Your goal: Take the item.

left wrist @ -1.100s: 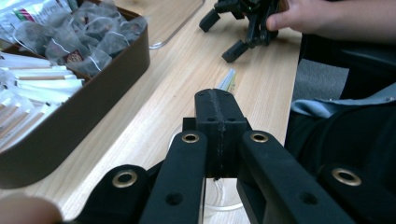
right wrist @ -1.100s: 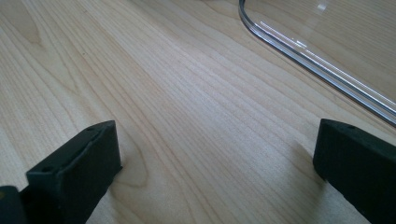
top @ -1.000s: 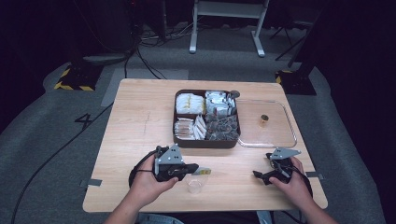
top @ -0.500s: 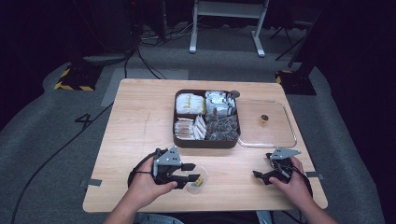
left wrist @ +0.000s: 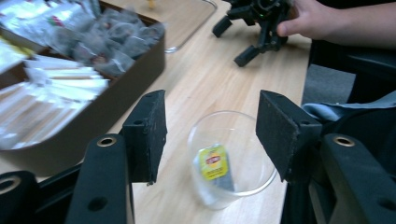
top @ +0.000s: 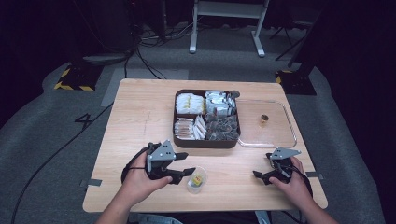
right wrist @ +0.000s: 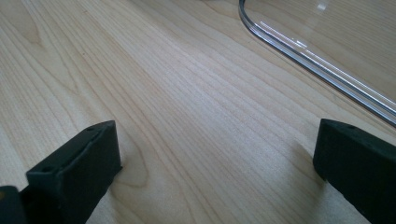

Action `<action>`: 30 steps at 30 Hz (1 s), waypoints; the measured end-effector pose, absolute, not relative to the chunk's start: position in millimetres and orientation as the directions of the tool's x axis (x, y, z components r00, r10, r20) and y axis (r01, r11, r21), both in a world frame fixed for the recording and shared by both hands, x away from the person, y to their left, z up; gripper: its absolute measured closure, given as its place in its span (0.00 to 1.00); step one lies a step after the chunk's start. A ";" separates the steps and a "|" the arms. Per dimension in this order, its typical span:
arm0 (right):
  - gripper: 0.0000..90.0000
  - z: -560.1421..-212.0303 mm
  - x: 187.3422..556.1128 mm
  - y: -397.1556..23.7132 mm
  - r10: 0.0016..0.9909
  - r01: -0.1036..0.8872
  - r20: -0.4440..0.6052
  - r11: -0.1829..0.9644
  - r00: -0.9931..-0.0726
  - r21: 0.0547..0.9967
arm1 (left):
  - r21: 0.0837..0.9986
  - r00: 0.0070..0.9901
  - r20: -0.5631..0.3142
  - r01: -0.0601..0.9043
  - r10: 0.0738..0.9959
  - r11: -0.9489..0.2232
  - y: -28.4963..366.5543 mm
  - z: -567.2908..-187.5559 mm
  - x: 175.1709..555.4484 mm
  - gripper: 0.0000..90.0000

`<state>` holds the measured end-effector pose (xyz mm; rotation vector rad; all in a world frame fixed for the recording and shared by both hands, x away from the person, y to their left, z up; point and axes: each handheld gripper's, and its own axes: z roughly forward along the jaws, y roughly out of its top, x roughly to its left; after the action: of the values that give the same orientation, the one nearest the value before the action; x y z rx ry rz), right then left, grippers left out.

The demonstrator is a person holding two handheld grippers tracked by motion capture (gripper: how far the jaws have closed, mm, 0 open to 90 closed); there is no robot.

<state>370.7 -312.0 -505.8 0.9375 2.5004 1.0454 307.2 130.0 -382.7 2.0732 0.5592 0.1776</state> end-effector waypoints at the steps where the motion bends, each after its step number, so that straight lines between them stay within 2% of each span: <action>1: 0.01 -505.8 370.6 -312.0 0.658 0.461 -0.002 0.529 -0.753 0.712 | 0.838 0.882 -0.085 0.315 0.463 -0.446 133.9 -380.6 307.7 0.48; 12: 0.01 -505.8 371.1 -311.6 0.659 0.461 -0.003 0.530 -0.753 0.712 | 0.829 0.801 -0.073 0.380 0.594 -0.410 178.7 -377.0 310.2 0.44; 20: 0.01 -505.8 371.1 -311.5 0.659 0.461 -0.003 0.529 -0.752 0.712 | 0.796 0.714 -0.037 0.444 0.699 -0.412 207.5 -391.4 319.2 0.40; 30: 0.01 -505.9 371.1 -311.5 0.659 0.461 -0.002 0.529 -0.752 0.712 | 0.756 0.637 -0.011 0.510 0.770 -0.411 227.4 -416.8 325.9 0.35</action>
<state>371.1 -311.5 -505.9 0.9387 2.4991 1.0448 325.9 227.4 -416.8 2.1015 0.9952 0.4402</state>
